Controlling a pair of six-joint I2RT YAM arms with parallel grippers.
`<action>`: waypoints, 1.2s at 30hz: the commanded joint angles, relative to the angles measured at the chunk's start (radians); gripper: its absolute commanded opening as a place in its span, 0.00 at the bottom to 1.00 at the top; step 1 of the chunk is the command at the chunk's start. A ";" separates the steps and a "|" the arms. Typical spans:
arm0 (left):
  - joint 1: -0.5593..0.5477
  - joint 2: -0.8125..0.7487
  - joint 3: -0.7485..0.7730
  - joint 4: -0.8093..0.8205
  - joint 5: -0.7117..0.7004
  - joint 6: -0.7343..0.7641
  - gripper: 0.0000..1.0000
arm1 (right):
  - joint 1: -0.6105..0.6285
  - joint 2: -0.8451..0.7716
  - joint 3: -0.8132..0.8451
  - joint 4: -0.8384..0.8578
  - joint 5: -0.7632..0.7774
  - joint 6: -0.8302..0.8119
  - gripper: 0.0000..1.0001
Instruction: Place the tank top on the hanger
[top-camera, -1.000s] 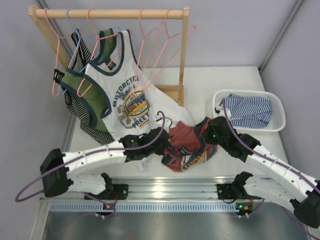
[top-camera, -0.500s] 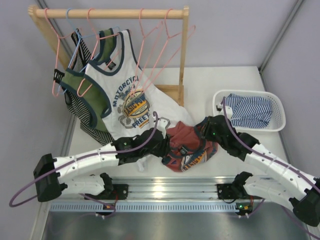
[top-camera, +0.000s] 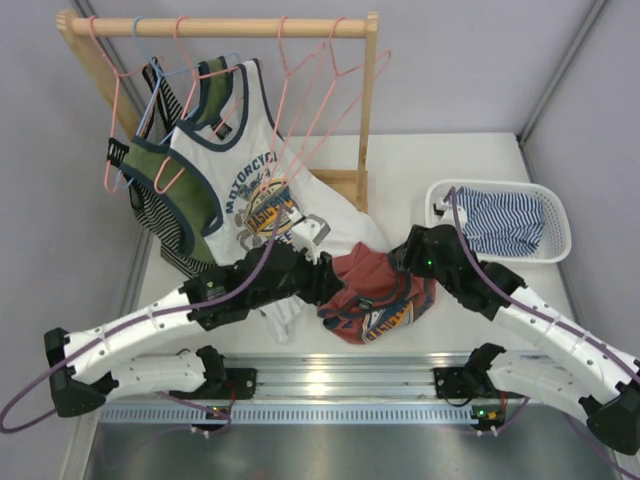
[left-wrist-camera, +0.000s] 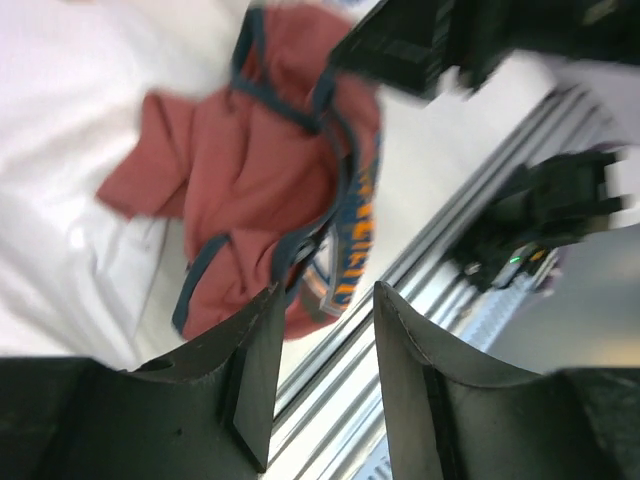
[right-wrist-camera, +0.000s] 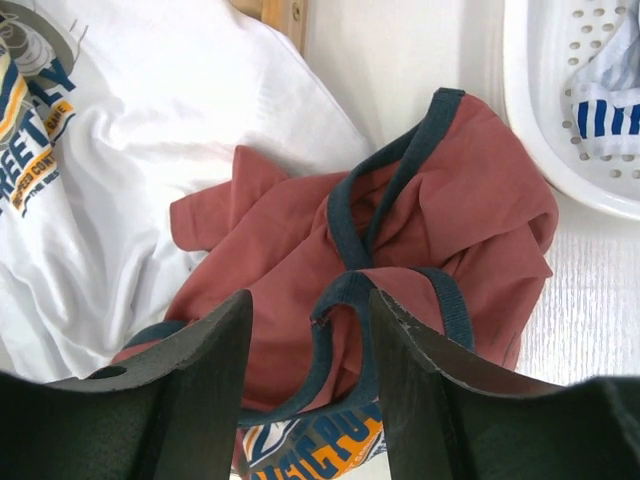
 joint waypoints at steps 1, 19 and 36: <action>0.000 -0.066 0.177 0.079 0.080 0.050 0.46 | 0.011 -0.027 0.065 0.022 -0.022 -0.025 0.51; 0.233 0.411 1.106 -0.111 -0.462 0.458 0.45 | 0.011 -0.046 0.089 -0.015 -0.028 -0.041 0.50; 0.775 0.408 0.964 0.020 0.430 0.286 0.52 | 0.011 -0.056 0.111 -0.075 -0.042 -0.058 0.47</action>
